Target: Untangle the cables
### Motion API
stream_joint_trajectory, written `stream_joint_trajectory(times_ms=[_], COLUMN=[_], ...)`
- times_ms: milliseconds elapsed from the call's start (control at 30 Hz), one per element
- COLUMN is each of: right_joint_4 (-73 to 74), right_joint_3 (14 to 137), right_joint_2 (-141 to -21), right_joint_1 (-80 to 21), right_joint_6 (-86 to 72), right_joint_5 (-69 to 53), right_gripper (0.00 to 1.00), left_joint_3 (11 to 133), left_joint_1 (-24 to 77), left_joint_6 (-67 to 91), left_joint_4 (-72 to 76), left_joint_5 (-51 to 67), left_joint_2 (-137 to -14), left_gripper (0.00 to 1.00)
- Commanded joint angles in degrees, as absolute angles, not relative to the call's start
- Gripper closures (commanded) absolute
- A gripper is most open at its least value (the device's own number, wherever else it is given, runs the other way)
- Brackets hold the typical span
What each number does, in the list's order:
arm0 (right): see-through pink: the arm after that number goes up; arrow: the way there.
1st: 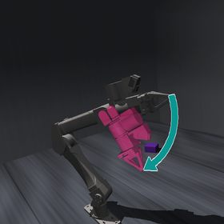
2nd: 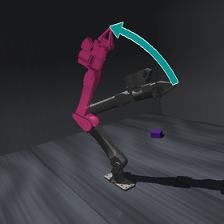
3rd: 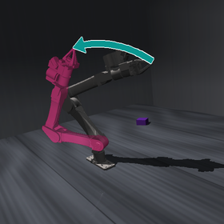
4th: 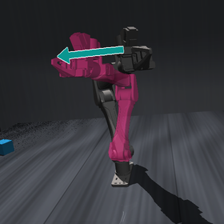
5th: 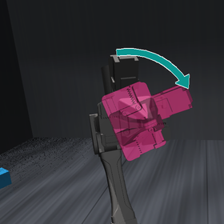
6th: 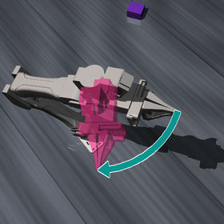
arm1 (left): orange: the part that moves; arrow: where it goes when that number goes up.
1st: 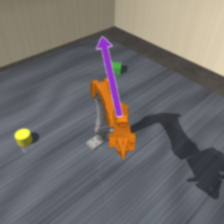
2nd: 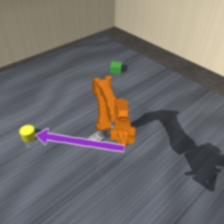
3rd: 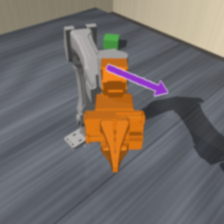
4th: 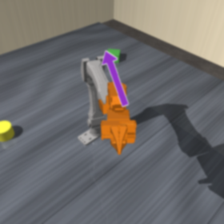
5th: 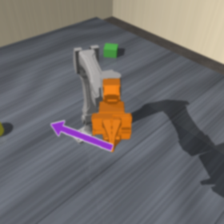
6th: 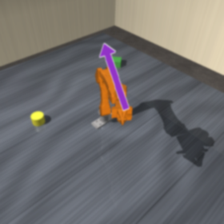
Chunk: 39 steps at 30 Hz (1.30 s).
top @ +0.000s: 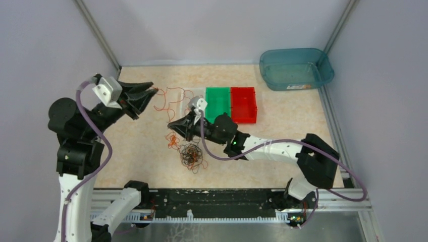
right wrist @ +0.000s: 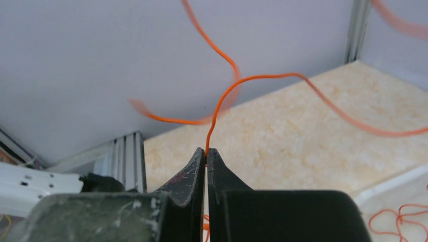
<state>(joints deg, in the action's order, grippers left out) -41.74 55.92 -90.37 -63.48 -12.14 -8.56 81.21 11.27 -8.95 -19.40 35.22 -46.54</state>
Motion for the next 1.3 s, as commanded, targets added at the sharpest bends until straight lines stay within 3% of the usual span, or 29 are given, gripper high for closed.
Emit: stream_joint_trajectory(times_ms=[0, 100, 300, 700, 1000, 1200, 1267], right_joint_4=[-51.7, -53.8, -54.8, -55.1, -54.3, -52.7, -52.2], right_joint_3=[54.0, 53.0, 53.3, 53.7, 56.0, 57.4, 57.8], right_joint_2=[-82.9, -80.2, -78.7, -78.8, -80.7, -81.3, -81.6], right_joint_1=[-62.1, -61.6, -61.6, -61.7, -62.4, -62.7, -62.8], right_joint_6=[-15.0, -17.0, -20.4, -23.6, -26.2, -27.2, -27.7], right_joint_5=[-6.7, -7.4, -10.4, -13.7, -16.9, -19.1, -19.6], right_gripper=[1.00, 1.00, 1.00, 1.00, 1.00, 1.00, 1.00], left_joint_3=[75.9, 72.3, 67.3, 62.5, 61.9, 60.3, 60.0], left_joint_1=[11.4, 11.4, 11.4, 11.4, 11.5, 11.5, 11.4], left_joint_6=[-1.7, -1.4, -1.5, -11.6, -10.7, -10.9, -10.3], left_joint_4=[-23.0, -23.4, -25.2, -36.4, -33.1, -31.6, -30.8], left_joint_5=[41.6, 42.5, 48.0, 54.7, 55.1, 54.2, 54.1], left_joint_2=[-43.6, -42.0, -41.4, -40.7, -40.3, -39.8, -39.7], left_gripper=[0.65, 0.63, 0.45, 0.31, 0.44, 0.58, 0.69])
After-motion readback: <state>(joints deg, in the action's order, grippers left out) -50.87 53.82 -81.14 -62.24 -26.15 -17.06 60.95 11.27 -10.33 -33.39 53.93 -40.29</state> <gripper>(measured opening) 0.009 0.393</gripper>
